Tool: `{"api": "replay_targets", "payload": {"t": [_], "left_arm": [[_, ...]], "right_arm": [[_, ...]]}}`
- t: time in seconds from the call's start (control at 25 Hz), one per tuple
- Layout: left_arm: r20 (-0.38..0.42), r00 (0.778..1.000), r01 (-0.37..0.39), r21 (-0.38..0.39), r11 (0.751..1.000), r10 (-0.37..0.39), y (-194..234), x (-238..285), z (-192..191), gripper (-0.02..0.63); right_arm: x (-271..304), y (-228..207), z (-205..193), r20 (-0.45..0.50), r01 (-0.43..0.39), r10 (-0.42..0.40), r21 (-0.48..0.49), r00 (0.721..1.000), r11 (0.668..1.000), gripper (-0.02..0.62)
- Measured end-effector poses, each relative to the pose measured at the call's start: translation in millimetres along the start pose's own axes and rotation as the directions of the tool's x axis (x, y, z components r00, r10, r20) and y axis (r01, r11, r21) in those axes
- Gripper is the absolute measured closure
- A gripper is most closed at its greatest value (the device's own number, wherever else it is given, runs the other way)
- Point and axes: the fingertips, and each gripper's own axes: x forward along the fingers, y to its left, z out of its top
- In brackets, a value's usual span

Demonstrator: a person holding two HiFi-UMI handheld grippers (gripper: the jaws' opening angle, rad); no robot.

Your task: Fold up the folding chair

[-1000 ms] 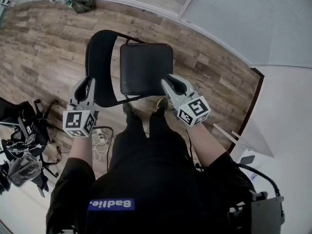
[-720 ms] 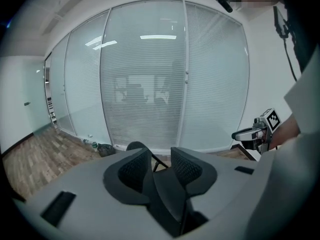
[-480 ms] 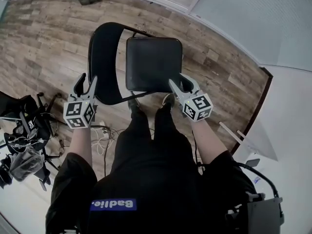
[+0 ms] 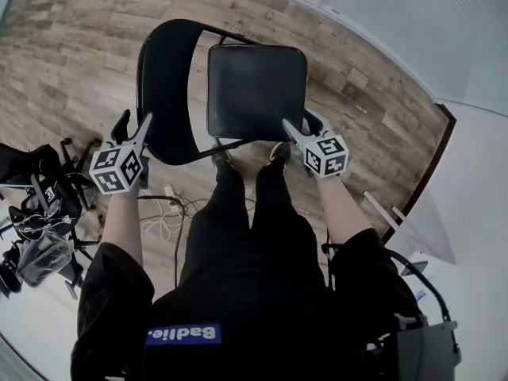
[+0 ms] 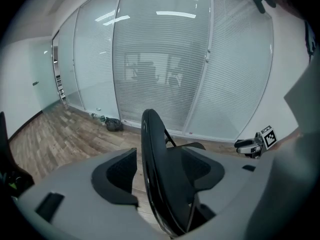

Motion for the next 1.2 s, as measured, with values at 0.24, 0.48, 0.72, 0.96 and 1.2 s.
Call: {"api": "replay_targets", "payload": {"t": [0.24,0.48,0.72,0.96,1.2], "left_arm": [[-0.066,0.998,0.008,-0.051,0.999,-0.011,12.7,18.4,-15.6,0.324],[-0.129,0.991,0.032,-0.098,0.995,-0.044,11.4,28.4,-30.3,0.322],[-0.156,0.985,0.051,-0.109,0.993,-0.067,10.4,40.9,-38.7,0.323],[-0.164,0.981,0.088,-0.118,0.989,-0.106,2.2,55.5,-45.5,0.324],[-0.182,0.974,0.12,-0.094,0.988,-0.136,-5.2,67.0,-50.8,0.324]], "right_arm": [[23.4,-39.3,-46.3,-0.11,0.014,-0.01,0.042,0.994,0.999,0.299],[41.5,-82.8,-94.4,-0.168,0.067,-0.037,0.175,0.985,0.982,0.241],[66.4,-118.1,-148.0,-0.212,0.089,-0.018,0.333,0.977,0.939,0.186],[94.5,-149.9,-190.3,-0.199,0.073,0.03,0.487,0.98,0.87,0.156],[115.3,-175.4,-210.9,-0.168,0.056,0.046,0.554,0.985,0.831,0.156]]}}
